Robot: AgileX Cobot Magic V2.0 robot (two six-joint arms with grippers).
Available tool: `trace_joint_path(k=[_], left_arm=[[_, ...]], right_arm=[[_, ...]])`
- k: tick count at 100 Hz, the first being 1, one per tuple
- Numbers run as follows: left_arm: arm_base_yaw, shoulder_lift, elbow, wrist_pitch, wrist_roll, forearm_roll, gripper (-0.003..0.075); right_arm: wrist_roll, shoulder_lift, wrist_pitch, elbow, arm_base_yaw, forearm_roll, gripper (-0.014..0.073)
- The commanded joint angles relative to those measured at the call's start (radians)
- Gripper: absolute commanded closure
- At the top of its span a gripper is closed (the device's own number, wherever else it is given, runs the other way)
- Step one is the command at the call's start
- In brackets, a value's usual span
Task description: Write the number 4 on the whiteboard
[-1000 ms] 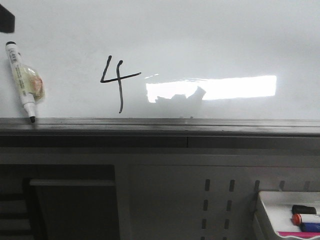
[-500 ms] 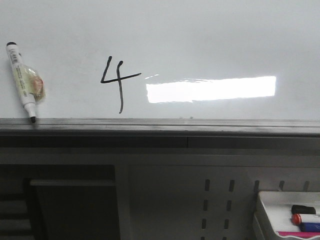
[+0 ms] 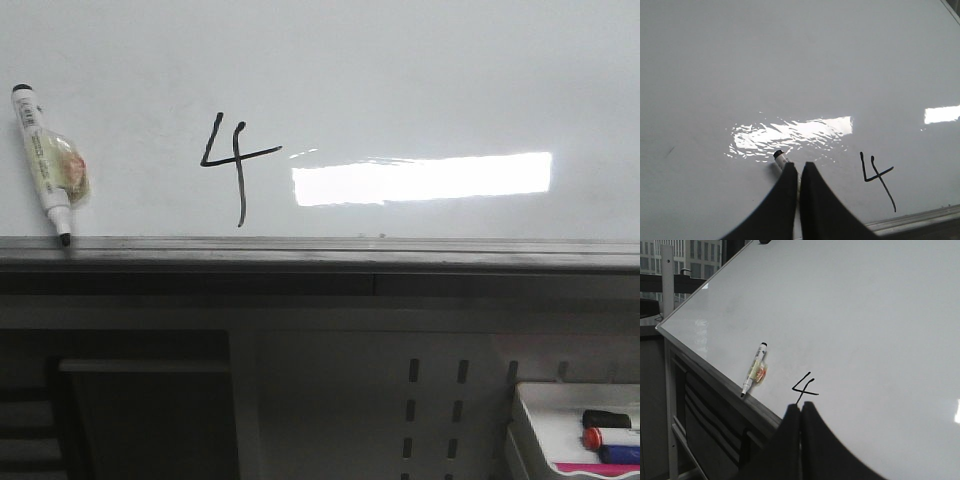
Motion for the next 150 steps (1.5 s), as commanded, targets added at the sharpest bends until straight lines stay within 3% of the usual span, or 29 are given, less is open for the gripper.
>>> trace_joint_path(k=[1,55,65,82,108,128,150], left_arm=[[-0.003,-0.022,-0.019,-0.064,-0.009,0.007,0.0741],[-0.003,-0.022,-0.013,-0.037,-0.009,0.007,0.0741],[-0.001,-0.022,-0.013,-0.001,-0.003,-0.088,0.0741],[0.066,-0.022,-0.013,0.071,0.375,-0.328,0.0741],[0.323,-0.024,0.063,0.083,0.711,-0.730,0.0741],[0.414,-0.025,0.146,0.083,0.695,-0.678,0.0741],[0.427,-0.025,0.204,0.115,0.590,-0.633,0.0741]], right_arm=[[-0.002,-0.003,-0.080,-0.010,-0.006,-0.012,0.0659],[-0.002,-0.003,-0.077,-0.004,-0.006,-0.012,0.0659],[-0.002,-0.003,-0.077,-0.004,-0.006,-0.012,0.0659],[-0.002,-0.003,-0.077,-0.004,-0.006,-0.012,0.0659],[-0.002,-0.003,-0.077,-0.004,-0.006,-0.012,0.0659],[-0.002,-0.003,-0.077,-0.004,-0.006,-0.012,0.0659],[-0.002,-0.003,-0.077,-0.004,-0.006,-0.012,0.0659]])
